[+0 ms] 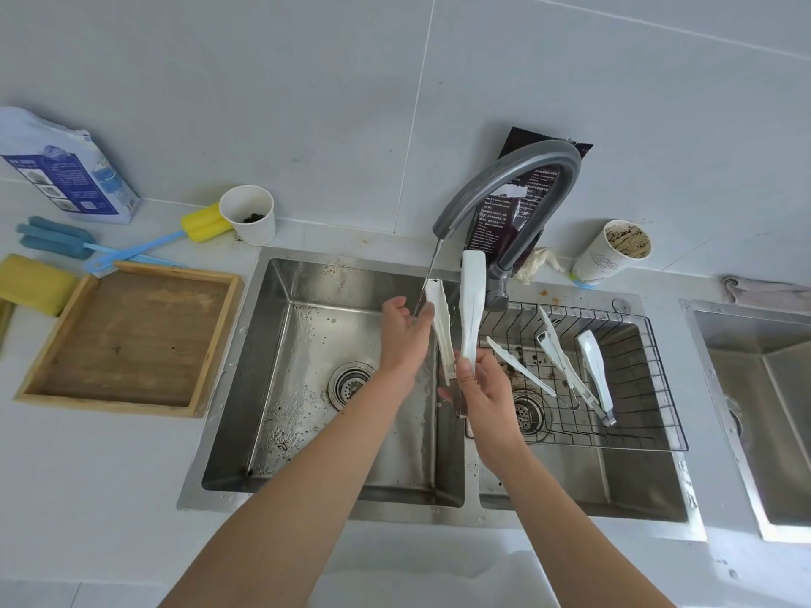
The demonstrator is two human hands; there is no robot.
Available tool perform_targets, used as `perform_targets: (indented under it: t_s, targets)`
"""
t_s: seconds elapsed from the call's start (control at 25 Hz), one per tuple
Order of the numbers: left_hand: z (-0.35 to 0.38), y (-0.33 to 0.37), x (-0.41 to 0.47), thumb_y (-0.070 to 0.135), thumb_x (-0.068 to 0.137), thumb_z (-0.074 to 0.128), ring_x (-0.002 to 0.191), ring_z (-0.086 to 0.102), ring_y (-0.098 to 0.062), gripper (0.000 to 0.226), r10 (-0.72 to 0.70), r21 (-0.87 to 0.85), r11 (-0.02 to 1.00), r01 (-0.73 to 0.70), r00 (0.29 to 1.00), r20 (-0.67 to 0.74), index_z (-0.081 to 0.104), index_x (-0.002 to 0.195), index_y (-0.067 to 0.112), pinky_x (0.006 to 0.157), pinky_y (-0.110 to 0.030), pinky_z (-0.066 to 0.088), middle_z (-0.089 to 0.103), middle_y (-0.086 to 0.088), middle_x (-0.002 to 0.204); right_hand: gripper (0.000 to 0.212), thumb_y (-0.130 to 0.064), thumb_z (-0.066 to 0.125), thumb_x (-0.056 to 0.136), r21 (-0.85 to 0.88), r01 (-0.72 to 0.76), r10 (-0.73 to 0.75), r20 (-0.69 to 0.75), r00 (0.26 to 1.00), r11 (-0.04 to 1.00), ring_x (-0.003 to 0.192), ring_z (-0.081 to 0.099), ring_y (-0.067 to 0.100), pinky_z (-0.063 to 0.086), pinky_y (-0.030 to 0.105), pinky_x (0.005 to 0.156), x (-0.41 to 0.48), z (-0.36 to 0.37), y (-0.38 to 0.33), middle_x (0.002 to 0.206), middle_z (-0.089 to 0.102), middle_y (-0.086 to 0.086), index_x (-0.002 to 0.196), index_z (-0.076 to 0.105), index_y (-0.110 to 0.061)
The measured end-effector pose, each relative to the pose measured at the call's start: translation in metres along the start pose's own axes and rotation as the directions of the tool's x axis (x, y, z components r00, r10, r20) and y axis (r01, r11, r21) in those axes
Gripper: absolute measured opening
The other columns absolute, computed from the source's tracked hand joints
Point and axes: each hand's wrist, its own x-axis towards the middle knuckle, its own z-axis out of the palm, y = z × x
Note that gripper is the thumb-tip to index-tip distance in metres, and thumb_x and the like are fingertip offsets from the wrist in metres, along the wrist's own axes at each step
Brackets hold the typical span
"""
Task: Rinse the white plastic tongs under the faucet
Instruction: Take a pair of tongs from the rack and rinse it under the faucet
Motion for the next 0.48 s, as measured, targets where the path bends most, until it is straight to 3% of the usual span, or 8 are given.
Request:
perform_targets:
  t_s: [0.08, 0.16, 0.24, 0.32, 0.4, 0.48]
  targets:
    - [0.005, -0.001, 0.007, 0.039, 0.096, 0.057, 0.112, 0.054, -0.017, 0.063, -0.102, 0.038, 0.994, 0.099, 0.991, 0.082, 0.027, 0.144, 0.013, 0.095, -0.031, 0.041, 0.053, -0.003, 0.122, 0.031, -0.025, 0.053, 0.101, 0.056, -0.001, 0.001, 0.004, 1.0, 0.998, 0.078, 0.055, 0.026, 0.059, 0.037, 0.083, 0.0, -0.001, 0.001, 0.086, 0.055, 0.019, 0.104, 0.05, 0.005]
    - [0.013, 0.0, 0.011, 0.035, 0.098, 0.054, 0.108, 0.063, -0.02, 0.056, -0.127, -0.004, 0.992, 0.128, 0.983, 0.131, 0.029, 0.143, 0.012, 0.095, -0.036, 0.052, 0.057, -0.008, 0.125, 0.032, -0.027, 0.053, 0.101, 0.073, -0.005, 0.003, 0.026, 1.0, 0.997, 0.084, 0.055, 0.03, 0.059, 0.038, 0.084, 0.0, -0.002, -0.001, 0.096, 0.057, 0.034, 0.108, 0.051, 0.004]
    - [0.022, 0.004, 0.01, 0.02, 0.102, 0.046, 0.078, 0.068, -0.008, 0.033, -0.092, -0.056, 0.993, 0.099, 0.989, 0.119, 0.038, 0.132, 0.008, 0.067, -0.021, 0.058, 0.063, -0.008, 0.107, 0.031, -0.028, 0.053, 0.101, 0.079, -0.001, -0.004, 0.055, 0.998, 0.997, 0.087, 0.058, 0.032, 0.059, 0.04, 0.083, -0.001, -0.001, -0.003, 0.107, 0.056, 0.038, 0.11, 0.052, 0.002]
    - [0.028, 0.008, 0.012, 0.011, 0.103, 0.038, 0.049, 0.062, 0.0, 0.023, -0.056, -0.02, 0.998, 0.057, 0.997, 0.045, 0.043, 0.124, 0.002, 0.044, -0.012, 0.047, 0.061, -0.003, 0.086, 0.033, -0.031, 0.053, 0.1, 0.084, 0.002, -0.008, 0.07, 0.998, 0.996, 0.086, 0.057, 0.033, 0.059, 0.041, 0.08, -0.002, 0.0, -0.005, 0.105, 0.055, 0.039, 0.111, 0.053, 0.0]
    - [0.032, 0.01, 0.018, 0.01, 0.103, 0.033, 0.037, 0.055, 0.002, 0.022, -0.033, 0.004, 0.999, 0.033, 0.999, -0.001, 0.044, 0.119, 0.0, 0.038, -0.012, 0.042, 0.058, -0.002, 0.077, 0.035, -0.035, 0.054, 0.098, 0.071, 0.005, -0.01, 0.075, 0.997, 0.997, 0.082, 0.054, 0.032, 0.059, 0.038, 0.075, -0.003, -0.001, -0.007, 0.098, 0.057, 0.036, 0.109, 0.052, -0.001]
    - [0.034, 0.013, 0.024, 0.013, 0.104, 0.032, 0.039, 0.052, -0.002, 0.023, -0.012, 0.013, 1.0, 0.012, 1.0, -0.021, 0.044, 0.117, -0.001, 0.038, -0.014, 0.042, 0.057, -0.002, 0.073, 0.035, -0.034, 0.054, 0.098, 0.068, 0.001, -0.006, 0.068, 0.998, 0.998, 0.081, 0.053, 0.03, 0.058, 0.033, 0.071, -0.004, -0.001, -0.008, 0.096, 0.059, 0.027, 0.111, 0.053, -0.002]
